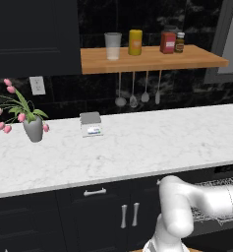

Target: Pick up the cup and bowl from the counter, place them in the dishwasher, and close the dishwasher door.

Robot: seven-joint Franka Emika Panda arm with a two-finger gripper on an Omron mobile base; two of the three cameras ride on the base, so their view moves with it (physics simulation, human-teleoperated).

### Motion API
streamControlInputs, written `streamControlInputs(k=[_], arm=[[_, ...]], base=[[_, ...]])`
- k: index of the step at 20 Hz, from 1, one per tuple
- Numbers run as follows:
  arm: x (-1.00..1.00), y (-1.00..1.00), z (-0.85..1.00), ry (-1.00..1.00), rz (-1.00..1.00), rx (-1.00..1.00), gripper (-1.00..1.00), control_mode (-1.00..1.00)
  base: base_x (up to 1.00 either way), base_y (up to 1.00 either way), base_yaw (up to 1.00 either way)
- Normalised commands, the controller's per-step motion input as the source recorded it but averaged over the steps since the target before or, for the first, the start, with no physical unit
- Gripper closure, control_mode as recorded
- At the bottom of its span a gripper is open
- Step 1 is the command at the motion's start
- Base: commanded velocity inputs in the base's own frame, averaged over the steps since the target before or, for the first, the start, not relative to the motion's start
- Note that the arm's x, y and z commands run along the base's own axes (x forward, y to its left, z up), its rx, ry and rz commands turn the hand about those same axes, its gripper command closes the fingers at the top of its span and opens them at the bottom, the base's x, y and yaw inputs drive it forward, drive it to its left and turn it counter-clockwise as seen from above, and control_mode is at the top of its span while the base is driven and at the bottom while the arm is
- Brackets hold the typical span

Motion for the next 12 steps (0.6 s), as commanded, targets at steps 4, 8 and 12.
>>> streamControlInputs(k=[4, 8, 12], arm=[[-0.06, -0.08, -0.52, 0.16, 0.00, 0.00, -1.00, -1.00], [0.00, 0.00, -0.73, 0.15, 0.00, 0.02, -1.00, -1.00], [0.06, 0.00, -0.64, 0.01, 0.00, 0.03, -1.00, -1.00]], base=[[0.00, 0.00, 0.00], [0.00, 0.00, 0.00], [0.00, 0.00, 0.00]])
